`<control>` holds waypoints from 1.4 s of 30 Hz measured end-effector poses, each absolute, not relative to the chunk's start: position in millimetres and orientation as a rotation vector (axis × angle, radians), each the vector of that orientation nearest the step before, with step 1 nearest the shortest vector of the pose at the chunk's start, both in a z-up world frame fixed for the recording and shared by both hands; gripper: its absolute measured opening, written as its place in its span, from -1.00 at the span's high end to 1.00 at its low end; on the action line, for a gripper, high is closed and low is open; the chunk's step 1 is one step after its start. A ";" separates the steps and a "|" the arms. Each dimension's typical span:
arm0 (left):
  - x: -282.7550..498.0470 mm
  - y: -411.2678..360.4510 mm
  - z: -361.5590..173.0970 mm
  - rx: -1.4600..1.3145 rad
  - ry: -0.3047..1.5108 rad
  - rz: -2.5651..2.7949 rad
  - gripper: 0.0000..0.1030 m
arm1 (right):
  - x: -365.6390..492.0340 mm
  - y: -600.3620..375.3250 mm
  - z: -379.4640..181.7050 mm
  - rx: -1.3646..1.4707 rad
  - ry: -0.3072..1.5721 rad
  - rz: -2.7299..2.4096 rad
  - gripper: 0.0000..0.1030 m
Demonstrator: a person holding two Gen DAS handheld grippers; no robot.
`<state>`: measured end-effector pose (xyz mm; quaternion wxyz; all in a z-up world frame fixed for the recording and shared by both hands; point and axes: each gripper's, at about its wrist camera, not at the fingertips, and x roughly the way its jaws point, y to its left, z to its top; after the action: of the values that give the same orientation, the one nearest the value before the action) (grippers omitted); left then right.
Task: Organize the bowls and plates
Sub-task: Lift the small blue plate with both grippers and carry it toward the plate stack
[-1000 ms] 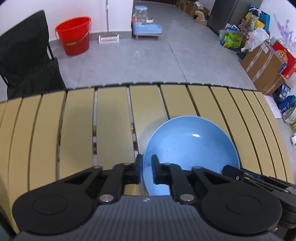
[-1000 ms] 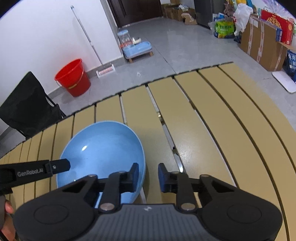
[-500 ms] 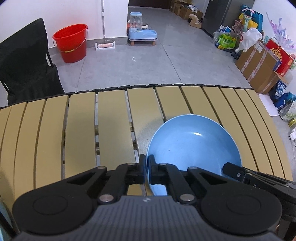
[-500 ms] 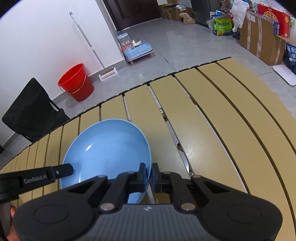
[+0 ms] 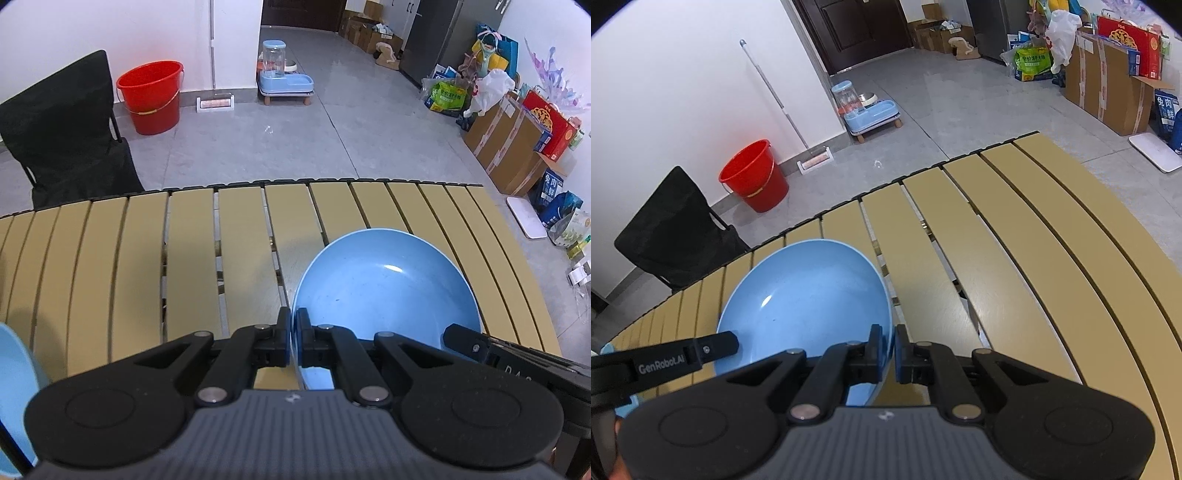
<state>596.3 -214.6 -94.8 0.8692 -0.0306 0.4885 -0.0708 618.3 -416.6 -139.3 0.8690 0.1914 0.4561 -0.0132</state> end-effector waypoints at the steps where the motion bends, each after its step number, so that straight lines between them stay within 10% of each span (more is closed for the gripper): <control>1: 592.4 -214.5 -92.0 -0.064 1.020 -0.147 0.93 | 614.6 -415.6 -136.8 0.399 0.954 -0.027 0.89; 42: 407.1 -165.3 -20.4 -0.120 0.937 -0.058 0.93 | 448.1 -366.3 -64.1 0.370 0.908 0.049 0.89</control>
<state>407.1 -165.3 -20.4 0.8900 -0.0578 0.4513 -0.0280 448.1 -366.3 -64.1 0.8819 0.1778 0.4359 0.0235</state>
